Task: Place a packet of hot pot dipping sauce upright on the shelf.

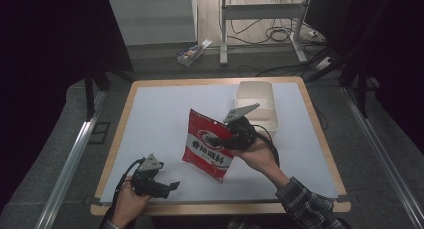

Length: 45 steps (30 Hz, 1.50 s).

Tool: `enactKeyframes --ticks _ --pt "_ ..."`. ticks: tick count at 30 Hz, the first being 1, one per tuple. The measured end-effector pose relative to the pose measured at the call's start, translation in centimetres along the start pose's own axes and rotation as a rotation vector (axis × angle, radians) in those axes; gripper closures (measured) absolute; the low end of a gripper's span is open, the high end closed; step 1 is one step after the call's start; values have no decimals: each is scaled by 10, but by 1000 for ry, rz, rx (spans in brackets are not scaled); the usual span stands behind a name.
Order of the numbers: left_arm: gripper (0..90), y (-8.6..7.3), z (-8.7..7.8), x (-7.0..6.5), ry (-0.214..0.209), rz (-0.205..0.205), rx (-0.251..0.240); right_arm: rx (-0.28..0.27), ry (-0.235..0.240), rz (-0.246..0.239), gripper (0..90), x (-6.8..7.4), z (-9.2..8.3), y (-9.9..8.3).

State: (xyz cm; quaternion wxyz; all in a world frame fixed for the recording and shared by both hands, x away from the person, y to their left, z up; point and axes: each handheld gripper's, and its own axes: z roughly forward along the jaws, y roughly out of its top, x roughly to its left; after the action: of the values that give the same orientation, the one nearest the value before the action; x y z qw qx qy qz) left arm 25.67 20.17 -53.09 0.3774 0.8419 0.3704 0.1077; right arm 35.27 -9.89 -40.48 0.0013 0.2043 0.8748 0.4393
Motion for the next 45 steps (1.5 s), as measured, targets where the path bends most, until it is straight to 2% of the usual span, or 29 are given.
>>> enactKeyframes --ticks 5,8,14,20,36,45 --pt "43 0 1 -1 4 -1 3 -1 -45 -35 891 -1 -5 9" --pt "42 0 2 -1 4 -1 5 -14 -63 -35 891 -5 -8 14" --pt "41 0 2 -2 9 1 10 -42 -65 -24 891 -12 -12 25" --pt "41 0 2 -1 11 -3 8 -59 -96 -38 891 -18 -13 38" --pt "37 0 2 1 8 -20 0 -118 -160 -9 890 -44 -20 71" --pt "22 0 3 0 12 -1 1 -135 -202 17 890 -60 -24 80"
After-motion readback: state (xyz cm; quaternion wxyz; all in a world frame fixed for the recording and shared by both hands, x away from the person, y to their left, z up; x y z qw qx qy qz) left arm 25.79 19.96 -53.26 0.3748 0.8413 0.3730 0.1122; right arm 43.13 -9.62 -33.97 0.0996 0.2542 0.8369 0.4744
